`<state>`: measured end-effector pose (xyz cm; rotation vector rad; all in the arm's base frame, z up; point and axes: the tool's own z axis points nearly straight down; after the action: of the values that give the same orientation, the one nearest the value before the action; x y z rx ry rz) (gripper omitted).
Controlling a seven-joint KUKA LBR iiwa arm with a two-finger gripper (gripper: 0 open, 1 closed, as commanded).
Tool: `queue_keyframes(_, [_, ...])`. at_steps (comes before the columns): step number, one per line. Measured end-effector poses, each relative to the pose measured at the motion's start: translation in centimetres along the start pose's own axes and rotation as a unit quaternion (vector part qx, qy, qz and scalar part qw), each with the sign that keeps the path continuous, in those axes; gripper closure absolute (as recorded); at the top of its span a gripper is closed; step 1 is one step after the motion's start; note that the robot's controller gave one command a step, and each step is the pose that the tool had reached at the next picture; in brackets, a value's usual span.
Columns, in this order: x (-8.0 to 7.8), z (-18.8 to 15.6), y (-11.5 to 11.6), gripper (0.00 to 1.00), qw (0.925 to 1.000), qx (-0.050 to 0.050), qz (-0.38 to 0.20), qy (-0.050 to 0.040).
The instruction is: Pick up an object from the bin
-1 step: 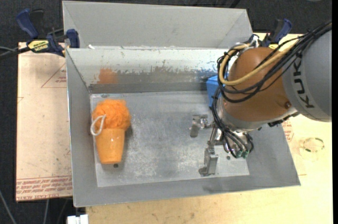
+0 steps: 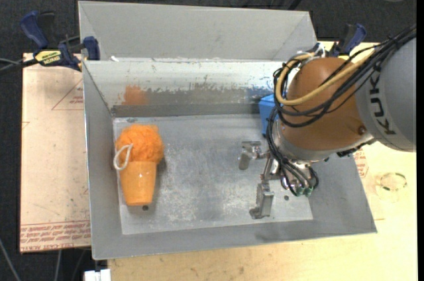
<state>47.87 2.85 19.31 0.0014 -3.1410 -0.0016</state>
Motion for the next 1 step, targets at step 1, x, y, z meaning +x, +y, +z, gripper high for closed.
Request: queue_keyframes(1, [-0.66,1.22,5.77,0.00,0.9997,0.000,-0.026,0.0004])
